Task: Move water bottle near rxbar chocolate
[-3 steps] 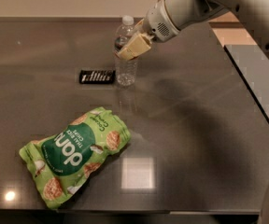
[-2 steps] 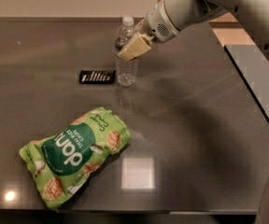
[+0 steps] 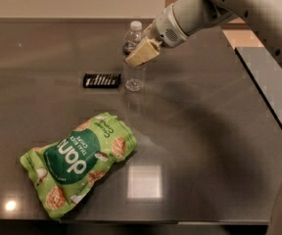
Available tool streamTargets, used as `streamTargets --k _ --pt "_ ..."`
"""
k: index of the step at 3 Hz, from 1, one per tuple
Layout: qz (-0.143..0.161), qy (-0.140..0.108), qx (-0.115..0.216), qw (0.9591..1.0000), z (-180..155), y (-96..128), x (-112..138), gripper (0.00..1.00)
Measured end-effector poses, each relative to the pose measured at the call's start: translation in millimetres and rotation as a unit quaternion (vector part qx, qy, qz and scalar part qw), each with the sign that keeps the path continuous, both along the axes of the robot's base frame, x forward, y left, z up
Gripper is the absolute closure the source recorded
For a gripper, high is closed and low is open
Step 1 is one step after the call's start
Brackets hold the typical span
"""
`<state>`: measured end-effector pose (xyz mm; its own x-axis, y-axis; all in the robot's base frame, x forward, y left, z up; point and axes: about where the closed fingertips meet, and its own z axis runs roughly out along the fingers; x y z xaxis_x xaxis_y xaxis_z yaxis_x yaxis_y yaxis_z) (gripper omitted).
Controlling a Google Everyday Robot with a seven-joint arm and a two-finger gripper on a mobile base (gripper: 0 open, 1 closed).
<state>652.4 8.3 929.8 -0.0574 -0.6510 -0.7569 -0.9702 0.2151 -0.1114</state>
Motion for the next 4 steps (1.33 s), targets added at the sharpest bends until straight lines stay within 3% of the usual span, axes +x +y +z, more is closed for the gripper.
streamTargets --k 2,3,4 --pt "0.002 0.003 0.001 1.0 -5.4 0.6 3.6 0.13" --pt "0.004 0.004 0.001 1.0 -6.7 2.8 3.3 0.0" --pt "0.004 0.004 0.001 1.0 -6.7 2.9 3.3 0.0"
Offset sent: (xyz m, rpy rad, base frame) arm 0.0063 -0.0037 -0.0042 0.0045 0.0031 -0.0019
